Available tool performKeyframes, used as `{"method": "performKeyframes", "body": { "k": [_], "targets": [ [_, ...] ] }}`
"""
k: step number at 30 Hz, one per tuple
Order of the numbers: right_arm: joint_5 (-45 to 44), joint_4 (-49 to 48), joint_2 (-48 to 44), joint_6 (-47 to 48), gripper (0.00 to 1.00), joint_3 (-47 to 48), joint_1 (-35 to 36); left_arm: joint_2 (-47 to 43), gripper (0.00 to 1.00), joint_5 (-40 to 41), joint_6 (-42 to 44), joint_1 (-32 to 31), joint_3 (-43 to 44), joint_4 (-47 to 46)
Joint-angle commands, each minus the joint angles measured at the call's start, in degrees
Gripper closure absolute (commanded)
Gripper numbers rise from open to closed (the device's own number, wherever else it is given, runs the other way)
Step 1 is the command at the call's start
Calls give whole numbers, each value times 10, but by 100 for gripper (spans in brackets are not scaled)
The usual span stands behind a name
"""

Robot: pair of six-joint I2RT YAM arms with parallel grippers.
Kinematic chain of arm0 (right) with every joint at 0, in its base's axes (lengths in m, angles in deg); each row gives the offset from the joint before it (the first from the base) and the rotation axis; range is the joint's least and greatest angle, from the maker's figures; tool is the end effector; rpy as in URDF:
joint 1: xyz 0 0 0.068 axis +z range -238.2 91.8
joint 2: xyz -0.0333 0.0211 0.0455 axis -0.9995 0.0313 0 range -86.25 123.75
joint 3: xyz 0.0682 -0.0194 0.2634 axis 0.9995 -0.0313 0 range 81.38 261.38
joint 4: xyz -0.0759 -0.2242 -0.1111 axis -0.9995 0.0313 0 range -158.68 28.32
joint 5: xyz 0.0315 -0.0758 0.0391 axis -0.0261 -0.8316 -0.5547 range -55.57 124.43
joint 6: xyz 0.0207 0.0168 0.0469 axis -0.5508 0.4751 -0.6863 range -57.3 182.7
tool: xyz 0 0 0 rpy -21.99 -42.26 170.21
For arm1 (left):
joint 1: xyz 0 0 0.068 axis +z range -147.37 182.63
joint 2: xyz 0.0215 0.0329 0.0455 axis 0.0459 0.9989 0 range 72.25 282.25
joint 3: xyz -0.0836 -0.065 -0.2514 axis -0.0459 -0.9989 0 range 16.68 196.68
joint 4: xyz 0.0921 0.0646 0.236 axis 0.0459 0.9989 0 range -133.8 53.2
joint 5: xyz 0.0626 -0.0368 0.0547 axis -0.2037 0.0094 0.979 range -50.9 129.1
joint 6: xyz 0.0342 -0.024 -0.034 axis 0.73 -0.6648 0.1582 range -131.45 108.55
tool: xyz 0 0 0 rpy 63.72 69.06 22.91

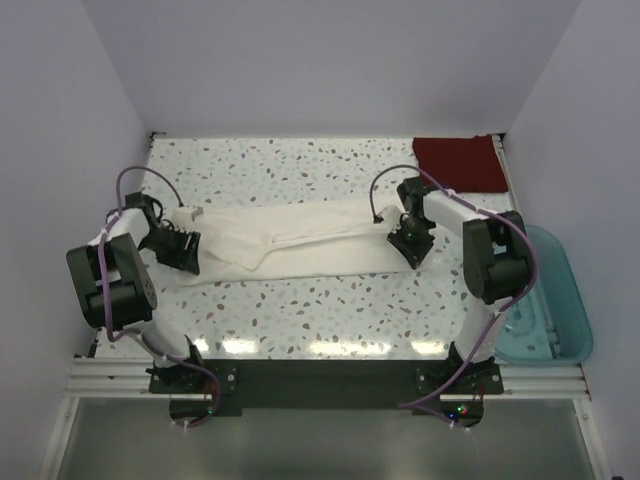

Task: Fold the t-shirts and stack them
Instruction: Fold the tshirt

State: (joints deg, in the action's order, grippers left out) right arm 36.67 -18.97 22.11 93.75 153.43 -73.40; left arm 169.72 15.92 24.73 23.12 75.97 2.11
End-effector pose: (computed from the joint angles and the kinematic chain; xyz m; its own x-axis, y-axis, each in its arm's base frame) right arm 0.3320 0.0893 0.1580 -0.6931 -0.7164 -0.0797 -0.7185 0.6955 -0.0025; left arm 0.2812 0.0901 0.1648 -0.9196 0.2357 -0.3142 0.3210 0.9120 -0.2554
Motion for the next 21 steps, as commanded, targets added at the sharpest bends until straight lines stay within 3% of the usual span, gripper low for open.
{"method": "performKeyframes", "body": {
  "k": [1, 5, 9, 14, 21],
  "targets": [
    [7, 57, -42, 9, 72, 4, -13, -45, 44, -32, -1, 0, 14, 55],
    [158, 73, -90, -25, 66, 78, -1, -68, 43, -101, -10, 0, 78, 80],
    [220, 16, -94, -119, 65, 118, 46, -55, 42, -146, -44, -4, 93, 71],
    [244, -134, -62, -191, 62, 136, 147, -44, 43, -136, -70, -19, 61, 17],
    [247, -189, 61, -191, 64, 262, 275, -18, 48, -107, -94, -20, 43, 6]
  ]
}}
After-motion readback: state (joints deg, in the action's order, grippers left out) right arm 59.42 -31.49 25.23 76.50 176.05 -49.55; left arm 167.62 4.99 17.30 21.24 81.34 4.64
